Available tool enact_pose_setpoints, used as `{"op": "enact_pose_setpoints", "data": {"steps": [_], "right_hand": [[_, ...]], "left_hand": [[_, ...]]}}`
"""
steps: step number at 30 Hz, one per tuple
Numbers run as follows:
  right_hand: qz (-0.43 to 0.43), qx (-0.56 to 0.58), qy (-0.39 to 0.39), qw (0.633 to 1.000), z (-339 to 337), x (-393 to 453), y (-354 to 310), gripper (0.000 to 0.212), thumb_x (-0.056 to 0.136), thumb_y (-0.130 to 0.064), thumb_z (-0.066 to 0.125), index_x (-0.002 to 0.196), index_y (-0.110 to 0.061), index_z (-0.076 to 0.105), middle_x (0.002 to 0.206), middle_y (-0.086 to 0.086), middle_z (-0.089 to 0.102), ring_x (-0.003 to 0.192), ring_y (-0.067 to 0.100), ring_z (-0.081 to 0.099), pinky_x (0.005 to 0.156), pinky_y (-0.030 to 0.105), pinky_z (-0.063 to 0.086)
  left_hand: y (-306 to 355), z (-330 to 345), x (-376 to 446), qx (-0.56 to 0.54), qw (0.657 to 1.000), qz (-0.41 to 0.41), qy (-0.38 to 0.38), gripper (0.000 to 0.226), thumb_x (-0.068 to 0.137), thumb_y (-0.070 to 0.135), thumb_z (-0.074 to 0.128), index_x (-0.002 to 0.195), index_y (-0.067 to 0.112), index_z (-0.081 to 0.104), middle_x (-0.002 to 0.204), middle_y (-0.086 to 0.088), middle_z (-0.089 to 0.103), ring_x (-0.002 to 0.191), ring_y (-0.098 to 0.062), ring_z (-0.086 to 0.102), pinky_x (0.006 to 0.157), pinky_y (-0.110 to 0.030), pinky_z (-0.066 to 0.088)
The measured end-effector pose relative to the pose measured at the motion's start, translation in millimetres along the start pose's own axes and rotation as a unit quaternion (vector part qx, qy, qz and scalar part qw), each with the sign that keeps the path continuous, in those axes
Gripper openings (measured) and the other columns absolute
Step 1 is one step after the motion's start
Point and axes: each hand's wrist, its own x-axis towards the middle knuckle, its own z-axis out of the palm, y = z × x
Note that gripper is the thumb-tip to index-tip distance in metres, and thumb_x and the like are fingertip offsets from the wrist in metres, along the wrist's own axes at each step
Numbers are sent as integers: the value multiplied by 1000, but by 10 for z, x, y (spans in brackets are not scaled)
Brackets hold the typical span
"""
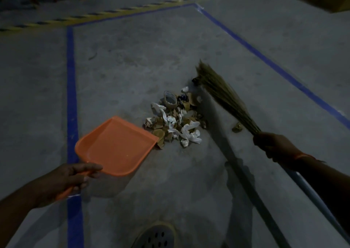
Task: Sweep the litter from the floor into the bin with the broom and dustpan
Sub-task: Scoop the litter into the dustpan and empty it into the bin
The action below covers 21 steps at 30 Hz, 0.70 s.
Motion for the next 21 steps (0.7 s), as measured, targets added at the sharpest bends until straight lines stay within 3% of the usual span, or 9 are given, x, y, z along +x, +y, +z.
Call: {"op": "enact_pose_setpoints", "data": {"steps": [3, 8, 12, 18, 21], "right_hand": [[-4, -5, -12, 1000, -9, 157, -80, 22, 95, -5, 52, 93, -24, 65, 86, 15, 64, 56, 24, 54, 50, 30, 45], [4, 8, -6, 1000, 87, 274, -135, 26, 93, -3, 51, 92, -25, 65, 85, 12, 64, 57, 25, 54, 51, 31, 44], [9, 29, -6, 1000, 210, 290, -162, 27, 92, 2, 50, 97, -20, 65, 90, 17, 64, 59, 28, 54, 54, 33, 44], [3, 39, -9, 999, 369, 279, -114, 26, 94, 0, 51, 97, -23, 65, 92, 23, 64, 58, 30, 55, 52, 33, 45], [-10, 31, -12, 999, 404, 229, -128, 27, 95, -3, 52, 93, -27, 64, 89, 20, 64, 58, 29, 57, 53, 35, 48]], "left_hand": [[-67, -190, 30, 36, 999, -4, -12, 48, 80, 17, 81, 126, 20, 69, 119, -15, 70, 83, -21, 61, 64, -24, 49], [-114, -503, 14, -63, 997, -19, 42, 43, 86, -8, 59, 121, 15, 69, 105, -12, 70, 58, -14, 55, 48, -18, 42], [-252, -770, -206, -55, 996, -50, 47, 48, 88, -12, 57, 129, 11, 62, 123, -17, 67, 60, -19, 55, 47, -24, 37], [-530, -709, -487, -26, 995, -97, 18, 40, 87, -14, 57, 121, 4, 66, 99, -16, 74, 56, -20, 56, 51, -23, 46], [-619, -747, -560, -12, 993, -118, 10, 41, 90, -13, 58, 128, 3, 63, 103, -17, 73, 60, -21, 58, 48, -27, 46]]}}
